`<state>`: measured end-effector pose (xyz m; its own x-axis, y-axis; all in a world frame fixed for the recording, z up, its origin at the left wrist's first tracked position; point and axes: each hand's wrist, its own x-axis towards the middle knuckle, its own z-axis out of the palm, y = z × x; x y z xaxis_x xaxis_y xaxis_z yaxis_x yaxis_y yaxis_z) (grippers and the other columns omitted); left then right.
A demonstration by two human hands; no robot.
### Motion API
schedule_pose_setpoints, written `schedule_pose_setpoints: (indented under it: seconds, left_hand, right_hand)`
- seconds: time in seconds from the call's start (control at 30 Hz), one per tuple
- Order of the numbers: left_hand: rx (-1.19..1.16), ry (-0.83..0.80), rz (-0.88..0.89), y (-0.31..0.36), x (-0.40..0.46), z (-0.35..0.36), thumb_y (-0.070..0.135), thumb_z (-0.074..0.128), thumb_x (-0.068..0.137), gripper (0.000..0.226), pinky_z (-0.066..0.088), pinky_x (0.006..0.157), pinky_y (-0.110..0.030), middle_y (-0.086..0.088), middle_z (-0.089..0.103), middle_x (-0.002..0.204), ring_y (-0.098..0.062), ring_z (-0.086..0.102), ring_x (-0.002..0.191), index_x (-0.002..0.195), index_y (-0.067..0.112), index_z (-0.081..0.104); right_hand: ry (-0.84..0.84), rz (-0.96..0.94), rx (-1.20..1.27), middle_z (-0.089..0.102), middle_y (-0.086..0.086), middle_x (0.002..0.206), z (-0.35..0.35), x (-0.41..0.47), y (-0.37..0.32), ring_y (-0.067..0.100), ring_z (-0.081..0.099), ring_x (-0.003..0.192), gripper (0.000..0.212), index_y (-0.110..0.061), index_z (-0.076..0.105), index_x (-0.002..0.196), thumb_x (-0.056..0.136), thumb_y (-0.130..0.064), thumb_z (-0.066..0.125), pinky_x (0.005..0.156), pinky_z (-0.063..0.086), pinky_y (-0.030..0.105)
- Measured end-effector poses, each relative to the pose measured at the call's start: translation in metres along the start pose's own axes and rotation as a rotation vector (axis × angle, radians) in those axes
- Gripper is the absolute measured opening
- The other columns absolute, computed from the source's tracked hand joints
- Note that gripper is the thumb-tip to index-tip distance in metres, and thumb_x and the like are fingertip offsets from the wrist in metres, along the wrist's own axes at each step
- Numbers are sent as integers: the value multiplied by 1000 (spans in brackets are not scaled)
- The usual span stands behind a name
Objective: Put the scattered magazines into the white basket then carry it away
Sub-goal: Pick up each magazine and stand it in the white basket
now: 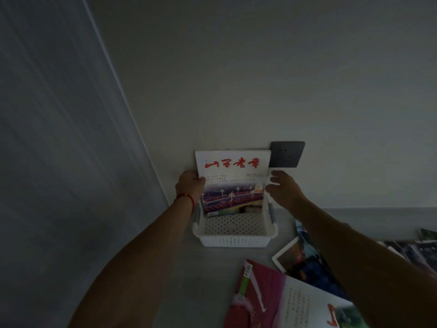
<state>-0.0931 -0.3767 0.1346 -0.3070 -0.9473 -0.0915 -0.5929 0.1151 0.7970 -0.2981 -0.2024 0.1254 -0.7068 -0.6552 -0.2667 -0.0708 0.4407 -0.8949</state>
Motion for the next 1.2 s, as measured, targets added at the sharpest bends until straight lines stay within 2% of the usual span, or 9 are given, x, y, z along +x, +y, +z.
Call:
schedule_pose_setpoints:
  seconds: [0.2,0.3,0.4,0.5,0.67,0.77,0.87,1.13,1.2]
  left_hand:
    - [-308,-46,-108,-19,-11,6,4,62,79,37,55,76,-28,-18,70,116,-28,68,98,116,0,62]
    - [-247,30,-120,-25,-39,8,2,54,83,40,49,95,-32,-17,63,128,-33,61,117,122,2,59]
    - [-106,204,68,-32,-97,21,-4,51,79,32,37,78,-20,-15,67,109,-31,62,102,106,8,64]
    - [-39,-64,243,-49,-172,56,-11,52,73,35,37,79,-18,-13,64,105,-29,60,100,102,5,64]
    - [406,-609,496,-82,-247,100,9,51,87,52,23,120,-34,-12,46,146,-26,38,140,138,11,50]
    - [759,-621,638,-85,-260,102,21,46,95,53,7,123,-49,-9,42,152,-25,33,144,147,21,39]
    - [930,-566,658,-70,-254,93,29,50,95,31,24,111,-52,-7,62,123,-29,56,119,124,24,60]
    - [501,-464,380,-76,-204,16,36,50,99,27,52,92,-40,-1,70,121,-27,65,110,124,34,63]
    - [328,-426,300,-79,-195,2,31,51,99,23,53,89,-41,1,72,110,-22,67,101,115,32,67]
  right_hand:
    - [-15,-209,-553,73,5,106,-9,-61,50,18,69,83,18,-16,69,104,99,-14,52,68,55,29]
    - [-224,-159,-928,68,12,122,-17,-104,94,31,67,108,28,-10,64,121,99,-18,48,88,56,41]
    - [-260,-79,-1053,49,6,147,-17,-151,143,27,49,134,50,-23,43,144,97,-39,48,104,45,39]
    - [-216,-51,-1193,22,4,162,-11,-188,178,26,28,147,80,-21,18,156,92,-58,50,114,31,43]
    - [-141,-185,-1122,28,3,154,0,-204,185,26,34,140,93,-26,20,154,81,-49,73,110,31,38]
    - [-180,-276,-912,36,-5,147,3,-210,183,22,49,131,68,-33,40,144,84,-23,72,96,49,38]
    - [-223,-391,-841,45,-6,144,1,-207,175,19,51,129,50,-32,53,136,89,-20,65,91,54,36]
    - [379,-279,-539,54,7,125,-38,-192,146,27,50,118,39,-16,52,123,86,-18,64,101,43,42]
    - [328,-201,-418,57,7,124,-42,-200,153,25,58,113,43,-17,43,132,91,-19,59,87,54,38]
